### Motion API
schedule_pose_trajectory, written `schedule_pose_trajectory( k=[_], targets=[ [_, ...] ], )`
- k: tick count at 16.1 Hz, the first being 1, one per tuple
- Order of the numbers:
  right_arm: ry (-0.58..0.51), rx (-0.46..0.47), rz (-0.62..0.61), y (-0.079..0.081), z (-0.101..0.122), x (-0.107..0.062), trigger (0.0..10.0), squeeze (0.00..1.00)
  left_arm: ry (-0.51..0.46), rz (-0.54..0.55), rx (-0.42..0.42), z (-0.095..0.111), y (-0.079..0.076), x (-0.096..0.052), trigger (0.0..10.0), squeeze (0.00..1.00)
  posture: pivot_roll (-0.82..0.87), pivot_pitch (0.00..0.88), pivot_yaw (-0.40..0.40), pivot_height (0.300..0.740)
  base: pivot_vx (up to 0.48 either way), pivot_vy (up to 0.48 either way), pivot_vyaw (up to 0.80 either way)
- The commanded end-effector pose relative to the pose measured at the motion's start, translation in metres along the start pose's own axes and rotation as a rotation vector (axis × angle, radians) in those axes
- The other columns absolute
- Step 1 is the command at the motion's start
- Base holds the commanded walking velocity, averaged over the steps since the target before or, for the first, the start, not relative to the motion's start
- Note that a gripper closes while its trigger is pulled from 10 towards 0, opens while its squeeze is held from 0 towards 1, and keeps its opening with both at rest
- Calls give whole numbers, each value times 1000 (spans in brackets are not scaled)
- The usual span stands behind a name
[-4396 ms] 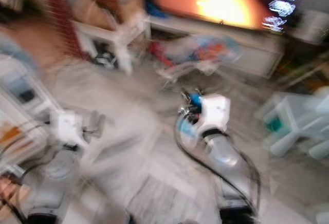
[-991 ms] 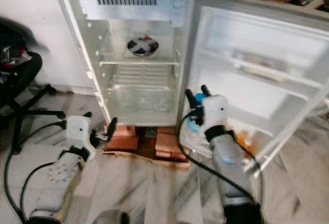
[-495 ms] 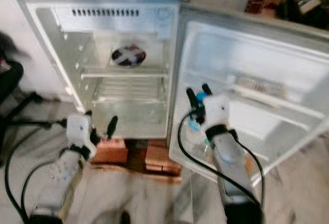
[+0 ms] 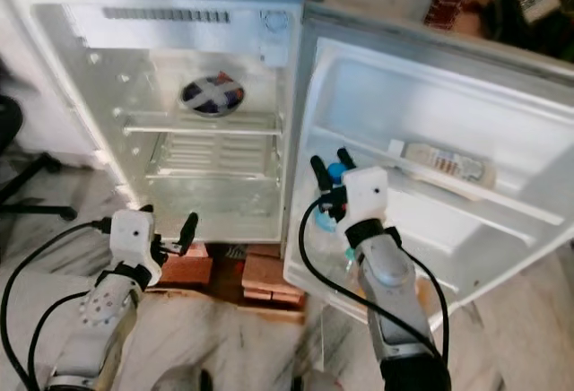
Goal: Restocking fridge
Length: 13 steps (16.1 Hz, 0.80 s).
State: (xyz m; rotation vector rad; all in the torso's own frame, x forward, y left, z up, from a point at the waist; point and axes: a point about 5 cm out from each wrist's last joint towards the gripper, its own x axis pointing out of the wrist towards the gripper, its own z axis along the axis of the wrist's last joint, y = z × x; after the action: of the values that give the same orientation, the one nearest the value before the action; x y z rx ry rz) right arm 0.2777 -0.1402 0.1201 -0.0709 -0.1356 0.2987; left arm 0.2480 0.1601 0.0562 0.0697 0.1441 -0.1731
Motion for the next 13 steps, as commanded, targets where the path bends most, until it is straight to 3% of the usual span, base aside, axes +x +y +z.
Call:
schedule_pose_trajectory(
  k=[1,4,9,13],
  targets=[
    [-27,18,31,3,7,-1,10000,0,11,5,8,-1,1,-2,10000,0,92,93,-47,740,0,0,0],
    [-19,56,98,11,5,-3,10000,0,13,10,9,-1,1,-2,10000,0,94,91,-47,707,0,0,0],
    [-16,65,97,10,4,-3,10000,0,16,11,18,0,2,-1,10000,0,94,92,-41,652,0,0,0],
    [-23,67,98,12,3,-3,10000,0,17,19,29,1,4,-1,10000,0,97,92,-39,637,0,0,0]
  ],
)
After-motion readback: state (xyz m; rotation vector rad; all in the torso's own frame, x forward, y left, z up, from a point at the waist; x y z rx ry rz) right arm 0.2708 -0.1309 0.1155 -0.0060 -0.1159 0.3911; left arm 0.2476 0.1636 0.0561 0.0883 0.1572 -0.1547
